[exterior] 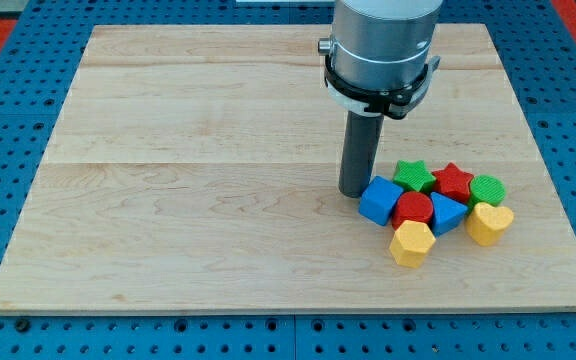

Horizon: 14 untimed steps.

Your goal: Separate the green circle from the group of blocks

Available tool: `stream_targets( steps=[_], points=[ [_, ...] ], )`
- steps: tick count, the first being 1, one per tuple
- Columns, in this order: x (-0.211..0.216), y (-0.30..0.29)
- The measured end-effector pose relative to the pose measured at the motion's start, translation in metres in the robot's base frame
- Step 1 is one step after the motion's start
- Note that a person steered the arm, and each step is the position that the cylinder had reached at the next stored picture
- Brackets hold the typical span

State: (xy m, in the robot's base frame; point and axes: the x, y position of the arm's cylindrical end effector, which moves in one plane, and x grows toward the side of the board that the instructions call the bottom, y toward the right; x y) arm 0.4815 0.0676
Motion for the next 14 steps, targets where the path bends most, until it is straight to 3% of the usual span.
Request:
stream_targets(
  steps=[2, 3, 4, 6, 9, 11, 13, 14],
  points=[
    [0.001, -0.004],
    [0.010, -0.050],
    [0.038, -0.074],
    [0.137, -0.028],
    [0.097, 0.114],
    [0.072, 0.132],
    [0.005, 0.117],
    [0.029, 0.135]
  ],
)
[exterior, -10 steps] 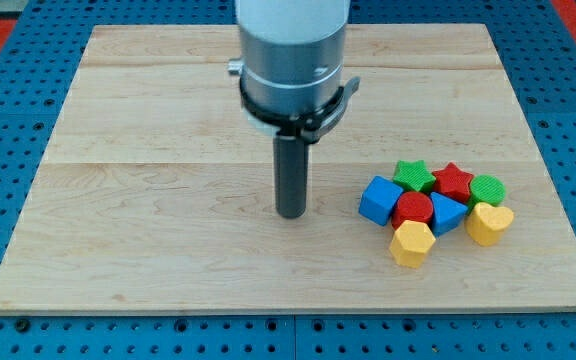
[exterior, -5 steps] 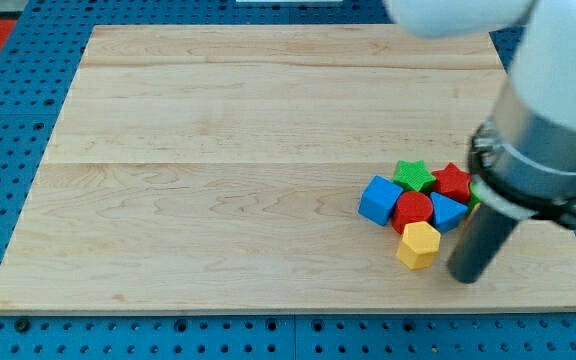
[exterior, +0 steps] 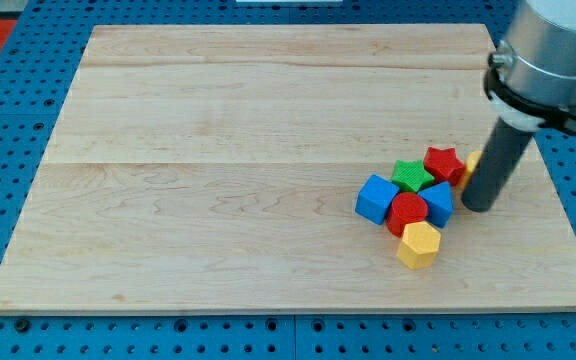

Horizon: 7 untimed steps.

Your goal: Separate the green circle from the group of blocks

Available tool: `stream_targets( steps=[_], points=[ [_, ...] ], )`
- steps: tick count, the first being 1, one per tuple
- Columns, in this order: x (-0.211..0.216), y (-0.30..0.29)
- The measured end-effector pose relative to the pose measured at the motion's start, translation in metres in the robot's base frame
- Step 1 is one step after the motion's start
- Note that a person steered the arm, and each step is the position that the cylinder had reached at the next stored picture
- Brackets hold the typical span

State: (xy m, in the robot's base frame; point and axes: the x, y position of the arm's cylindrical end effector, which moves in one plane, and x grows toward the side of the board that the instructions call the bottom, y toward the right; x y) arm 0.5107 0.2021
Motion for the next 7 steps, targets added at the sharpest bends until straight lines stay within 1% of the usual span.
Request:
stream_targets(
  steps=[1, 2, 3, 4, 5, 6, 7],
  points=[
    [0.013, 0.005],
    [-0.024, 0.074],
    [-0.051, 0.098],
    [-0.066, 0.004],
    [-0.077, -0.072],
    [-0.073, -0.055],
    [-0.070, -0.003]
  ],
)
